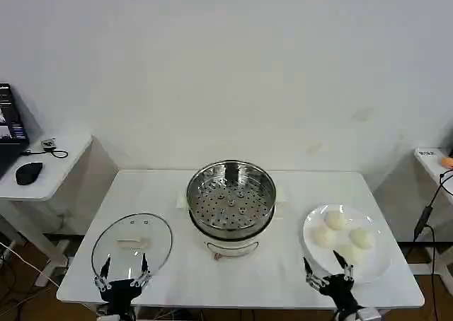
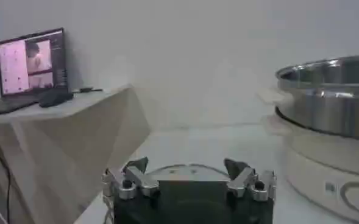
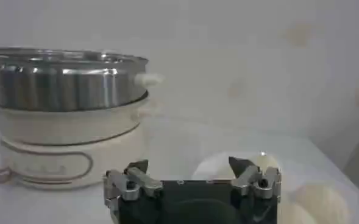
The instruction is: Take steamed baozi put them in steamer then cover it.
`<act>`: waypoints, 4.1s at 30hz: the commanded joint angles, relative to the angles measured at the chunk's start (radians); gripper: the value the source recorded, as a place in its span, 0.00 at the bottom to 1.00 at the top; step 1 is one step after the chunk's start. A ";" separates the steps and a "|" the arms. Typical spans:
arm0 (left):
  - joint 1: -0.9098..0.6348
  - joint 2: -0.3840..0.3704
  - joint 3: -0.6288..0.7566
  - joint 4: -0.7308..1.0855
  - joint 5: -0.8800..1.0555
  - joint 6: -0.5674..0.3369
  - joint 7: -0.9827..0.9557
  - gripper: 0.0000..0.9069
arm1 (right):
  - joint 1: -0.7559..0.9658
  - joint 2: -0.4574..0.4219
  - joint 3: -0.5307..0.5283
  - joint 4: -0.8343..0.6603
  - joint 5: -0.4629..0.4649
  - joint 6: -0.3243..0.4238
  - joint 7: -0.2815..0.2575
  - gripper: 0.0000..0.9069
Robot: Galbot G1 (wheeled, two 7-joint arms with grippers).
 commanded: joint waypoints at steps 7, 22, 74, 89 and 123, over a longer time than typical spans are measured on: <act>-0.043 -0.001 -0.094 -0.020 0.094 0.069 0.219 1.00 | 0.299 -0.376 0.078 -0.153 -0.154 -0.254 -0.252 1.00; -0.033 -0.023 -0.113 -0.007 0.140 0.038 0.241 1.00 | 0.883 -0.731 -0.305 -0.518 -0.513 -0.039 -0.896 1.00; -0.044 -0.026 -0.183 -0.004 0.176 0.023 0.272 1.00 | 1.436 -0.403 -1.049 -1.033 -0.641 0.055 -0.958 0.80; -0.037 -0.026 -0.188 -0.016 0.174 0.024 0.273 1.00 | 1.540 -0.532 -1.102 -0.874 -0.541 0.040 -1.013 0.78; -0.037 -0.019 -0.258 -0.026 0.160 0.032 0.275 1.00 | 2.070 -0.007 -1.542 -0.873 -0.290 0.133 -1.022 0.78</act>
